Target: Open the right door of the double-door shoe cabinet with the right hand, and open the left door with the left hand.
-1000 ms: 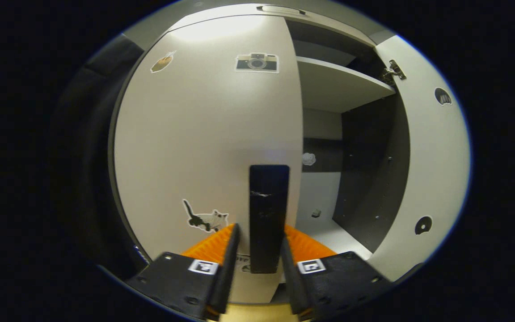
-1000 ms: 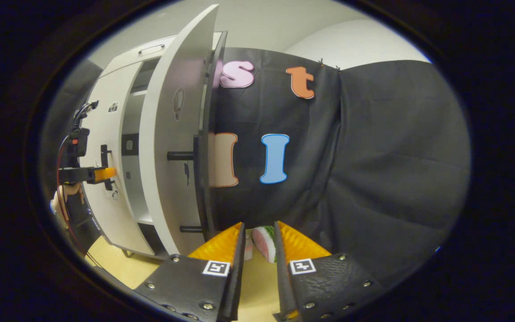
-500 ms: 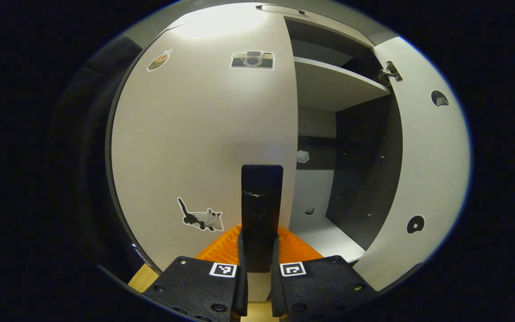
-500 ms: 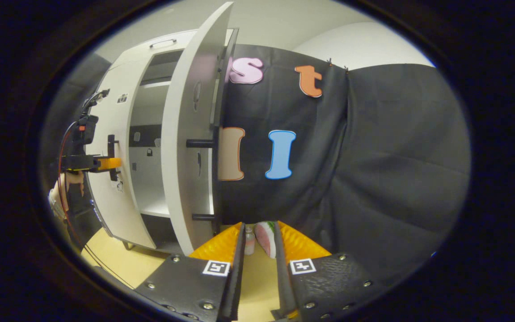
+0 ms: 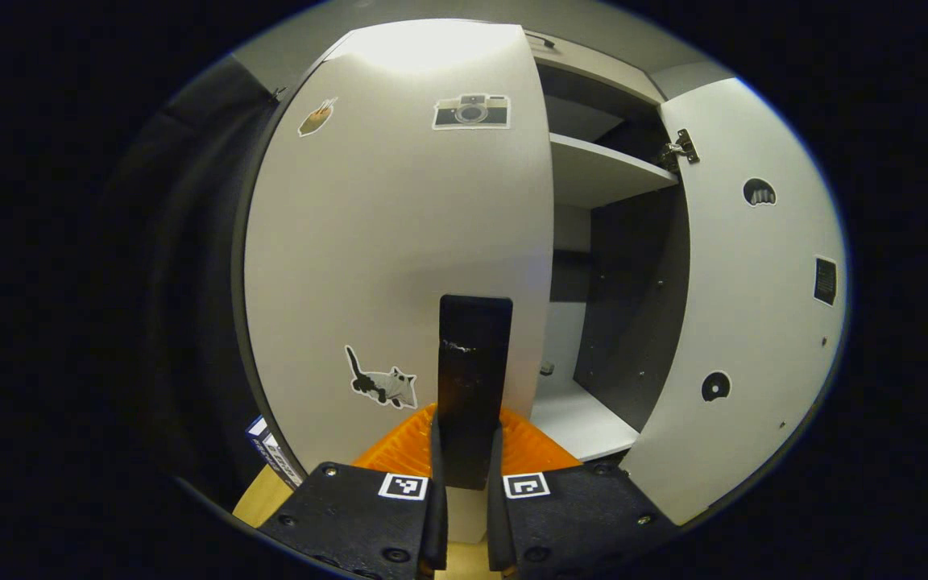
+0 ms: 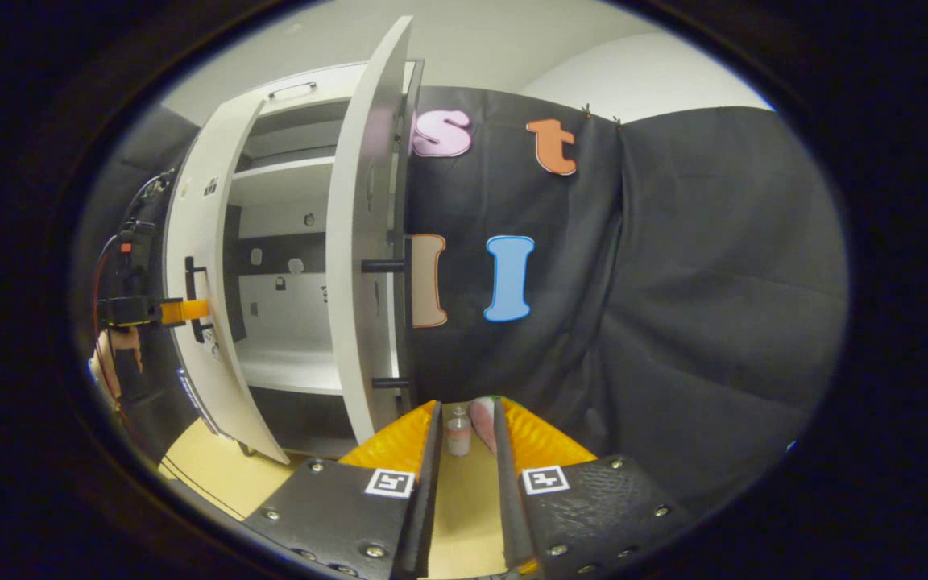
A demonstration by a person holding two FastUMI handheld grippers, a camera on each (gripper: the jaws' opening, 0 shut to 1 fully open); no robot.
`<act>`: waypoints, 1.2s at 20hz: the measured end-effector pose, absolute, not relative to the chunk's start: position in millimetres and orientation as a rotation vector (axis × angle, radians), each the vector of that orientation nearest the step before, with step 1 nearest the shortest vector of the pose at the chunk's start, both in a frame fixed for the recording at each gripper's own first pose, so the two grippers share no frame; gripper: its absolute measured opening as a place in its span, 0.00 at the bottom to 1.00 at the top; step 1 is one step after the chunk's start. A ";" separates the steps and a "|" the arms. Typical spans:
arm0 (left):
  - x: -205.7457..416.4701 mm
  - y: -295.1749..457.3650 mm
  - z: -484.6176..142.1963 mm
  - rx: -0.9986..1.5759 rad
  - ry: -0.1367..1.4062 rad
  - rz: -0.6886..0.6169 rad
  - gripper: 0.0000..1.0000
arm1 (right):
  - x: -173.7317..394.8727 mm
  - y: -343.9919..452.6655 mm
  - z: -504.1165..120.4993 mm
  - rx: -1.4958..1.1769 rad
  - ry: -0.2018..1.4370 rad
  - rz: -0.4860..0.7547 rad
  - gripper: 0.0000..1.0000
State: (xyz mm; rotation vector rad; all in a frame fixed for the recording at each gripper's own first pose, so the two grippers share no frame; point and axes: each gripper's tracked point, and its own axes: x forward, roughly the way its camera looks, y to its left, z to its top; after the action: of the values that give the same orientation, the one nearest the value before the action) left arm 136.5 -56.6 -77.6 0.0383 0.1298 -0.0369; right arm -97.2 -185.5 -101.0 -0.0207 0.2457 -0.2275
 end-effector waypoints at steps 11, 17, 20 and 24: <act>124.7 -46.0 -76.7 0.041 0.131 -0.035 0.19 | -120.2 -156.1 -105.4 0.042 0.249 -0.193 0.35; 119.5 -40.7 -75.7 0.040 0.122 -0.027 0.19 | -112.6 -136.2 -109.4 0.096 0.254 -0.158 0.35; 118.1 -37.8 -75.0 0.039 0.117 -0.019 0.19 | -106.7 -123.9 -109.8 0.087 0.257 -0.129 0.35; 117.3 -35.6 -74.3 0.029 0.112 -0.014 0.18 | -97.6 -105.4 -113.1 0.061 0.268 -0.085 0.34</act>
State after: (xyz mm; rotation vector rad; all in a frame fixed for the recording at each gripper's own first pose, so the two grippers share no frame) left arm 117.3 -35.6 -74.3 0.0288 0.1120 -0.0138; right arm -97.6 -105.4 -113.1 0.0613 0.2679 -0.0851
